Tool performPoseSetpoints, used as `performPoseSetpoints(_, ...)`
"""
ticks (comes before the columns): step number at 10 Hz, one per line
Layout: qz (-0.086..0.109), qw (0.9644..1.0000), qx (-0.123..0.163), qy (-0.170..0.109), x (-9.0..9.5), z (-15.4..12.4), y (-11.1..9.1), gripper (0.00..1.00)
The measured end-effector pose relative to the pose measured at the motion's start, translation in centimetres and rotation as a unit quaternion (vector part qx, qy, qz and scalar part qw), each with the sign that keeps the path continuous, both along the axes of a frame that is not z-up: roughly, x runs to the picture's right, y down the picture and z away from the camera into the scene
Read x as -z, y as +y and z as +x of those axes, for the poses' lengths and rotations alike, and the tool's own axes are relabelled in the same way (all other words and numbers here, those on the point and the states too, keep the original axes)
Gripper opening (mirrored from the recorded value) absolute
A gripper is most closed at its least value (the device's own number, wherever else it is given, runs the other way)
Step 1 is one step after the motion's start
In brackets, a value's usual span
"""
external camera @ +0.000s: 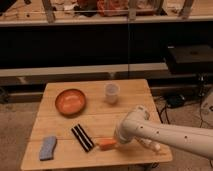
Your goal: Place the pepper in the ceramic bowl
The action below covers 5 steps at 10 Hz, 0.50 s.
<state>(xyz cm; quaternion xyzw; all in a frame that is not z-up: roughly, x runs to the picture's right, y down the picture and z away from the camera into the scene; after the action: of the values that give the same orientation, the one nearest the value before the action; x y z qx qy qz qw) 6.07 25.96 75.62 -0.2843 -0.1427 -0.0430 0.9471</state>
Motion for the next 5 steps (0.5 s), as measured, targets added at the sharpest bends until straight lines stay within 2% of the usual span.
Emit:
performPoseSetpoints(3, 0.007, 1.0000, 0.002, 0.003, 0.5, -0.1, -1.0, 0.00)
performPoseSetpoints(5, 0.016, 0.9998, 0.004, 0.005, 1.0, -0.5, -2.6, 0.00)
